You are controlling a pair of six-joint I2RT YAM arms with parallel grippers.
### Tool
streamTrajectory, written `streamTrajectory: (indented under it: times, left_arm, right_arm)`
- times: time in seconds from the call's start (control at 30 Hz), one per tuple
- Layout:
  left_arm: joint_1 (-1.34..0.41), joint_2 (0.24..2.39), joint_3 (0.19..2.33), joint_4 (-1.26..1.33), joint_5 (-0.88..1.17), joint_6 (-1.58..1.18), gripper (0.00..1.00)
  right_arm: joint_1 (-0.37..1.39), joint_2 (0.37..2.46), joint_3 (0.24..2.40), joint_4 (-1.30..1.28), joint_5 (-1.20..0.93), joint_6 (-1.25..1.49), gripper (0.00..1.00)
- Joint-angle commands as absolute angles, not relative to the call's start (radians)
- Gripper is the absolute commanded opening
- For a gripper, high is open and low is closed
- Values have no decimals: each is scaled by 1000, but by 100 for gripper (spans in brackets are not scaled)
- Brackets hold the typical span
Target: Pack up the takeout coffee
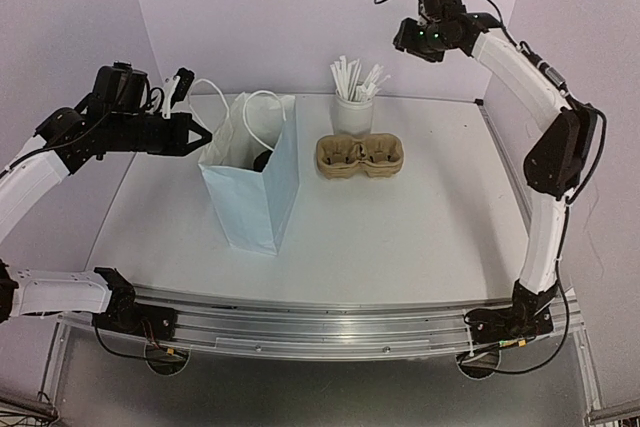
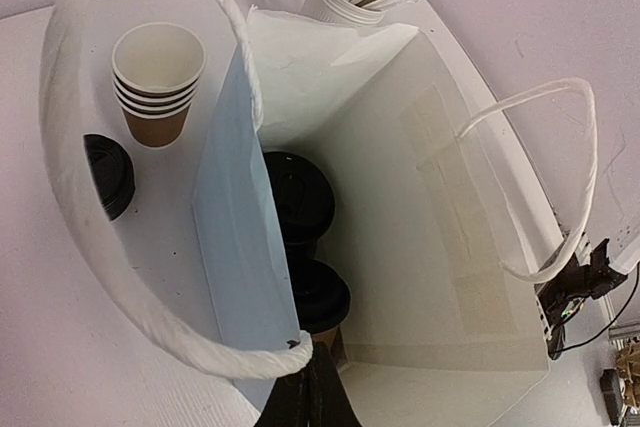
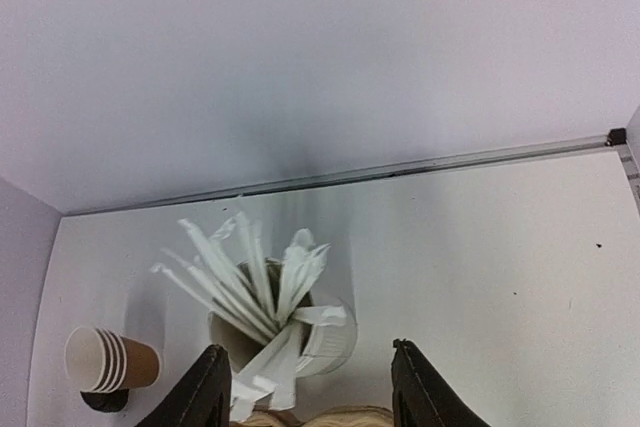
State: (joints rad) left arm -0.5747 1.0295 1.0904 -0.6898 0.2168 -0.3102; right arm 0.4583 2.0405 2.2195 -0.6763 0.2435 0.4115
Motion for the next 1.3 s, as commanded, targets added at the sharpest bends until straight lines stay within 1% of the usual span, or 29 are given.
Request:
streamTrajectory:
  times: [0.0,0.17,0.27,0.33,0.4,0.43,0.5,0.63,0.77,0.9,0.97,1.03,1.07,1.1,1.27]
  left_arm:
    - [-569,1039,1094,-675,216,-296,0]
    - [-569,1045,1096,-677,208,-290,0]
    - [-565,1045,1099,-678,204,-288,0]
    - [-561,1044,1097,-677,202,-288,0]
    - [-558,1045,1094,-677,199,-287,0]
    - [-557,1046,1094,-676,200,-287,0]
    - [-556,1047,1094,-674,200,-288,0]
    - [-554,1050,1093,-674,200,-288,0]
    - [-553,1053,1094,-674,198,-288,0]
    - [-552,1055,1096,-675,199,-287,0]
    - [-552,1054,1094,-674,201,-287,0]
    - [-552,1053,1095,-675,201,-288,0]
    - [-552,1051,1096,-675,200,-288,0]
    - [-552,1051,1097,-675,199,-287,0]
    - [-552,1045,1095,-675,199,-286,0]
  right_arm:
    - [378,2122,2233,-667,142,522,52]
    - [360,2242,2311,-652,-56,515,54]
    - [360,2266,2300,-623,-120,529,54]
    - [360,2264,2271,-605,-107,541,50]
    - [360,2264,2253,-590,-96,547,43]
    - [360,2266,2247,-586,-93,548,38]
    - [360,2270,2242,-581,-89,551,33]
    - [360,2278,2232,-577,-80,548,26]
    - [360,2291,2240,-574,-82,550,22]
    - [357,2324,2288,-572,-74,532,22]
    - [355,2348,2323,-572,-97,533,20]
    - [354,2356,2333,-574,-108,539,15]
    - [355,2353,2328,-574,-107,542,9]
    - [354,2347,2320,-573,-103,543,1]
    - [355,2271,2258,-574,-82,537,0]
